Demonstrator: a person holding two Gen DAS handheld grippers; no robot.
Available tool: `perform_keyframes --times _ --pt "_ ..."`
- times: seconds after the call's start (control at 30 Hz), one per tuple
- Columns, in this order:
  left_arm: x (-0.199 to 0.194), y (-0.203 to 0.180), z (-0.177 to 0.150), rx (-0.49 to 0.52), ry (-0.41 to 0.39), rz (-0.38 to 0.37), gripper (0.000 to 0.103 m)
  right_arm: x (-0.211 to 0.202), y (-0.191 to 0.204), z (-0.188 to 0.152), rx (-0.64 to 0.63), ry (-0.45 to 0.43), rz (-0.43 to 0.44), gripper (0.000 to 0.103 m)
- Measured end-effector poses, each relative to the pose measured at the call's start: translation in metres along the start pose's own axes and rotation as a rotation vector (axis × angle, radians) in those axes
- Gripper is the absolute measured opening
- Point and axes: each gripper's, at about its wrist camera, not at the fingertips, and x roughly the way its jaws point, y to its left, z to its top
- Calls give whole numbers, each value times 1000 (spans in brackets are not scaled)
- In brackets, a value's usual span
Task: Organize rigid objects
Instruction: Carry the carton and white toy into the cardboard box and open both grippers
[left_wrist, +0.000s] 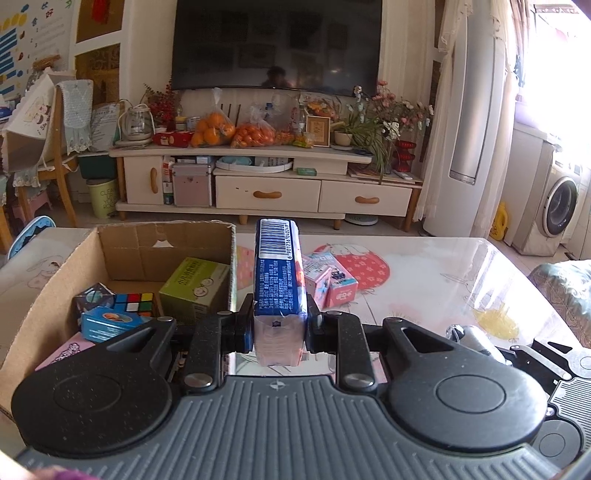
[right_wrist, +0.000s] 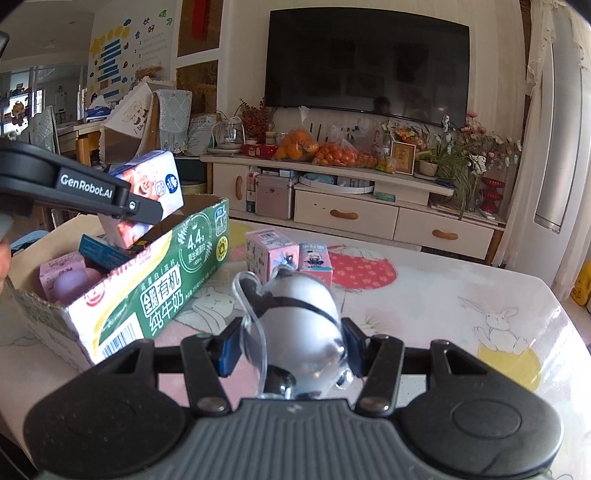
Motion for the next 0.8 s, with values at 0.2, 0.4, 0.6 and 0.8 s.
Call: perform_keyframes --times 0.2,0.4,0.6,0.8 --pt "-2 15 9 -36 -8 29 28 1 19 16 -18 -27 33 54" --pt "0 37 17 -70 -4 70 28 5 42 34 -39 -61 90 54" --pt "6 60 26 -108 4 116 28 15 67 53 -60 -83 146 54" --pt "13 79 36 -117 -1 170 28 29 91 68 -94 -96 188 54"
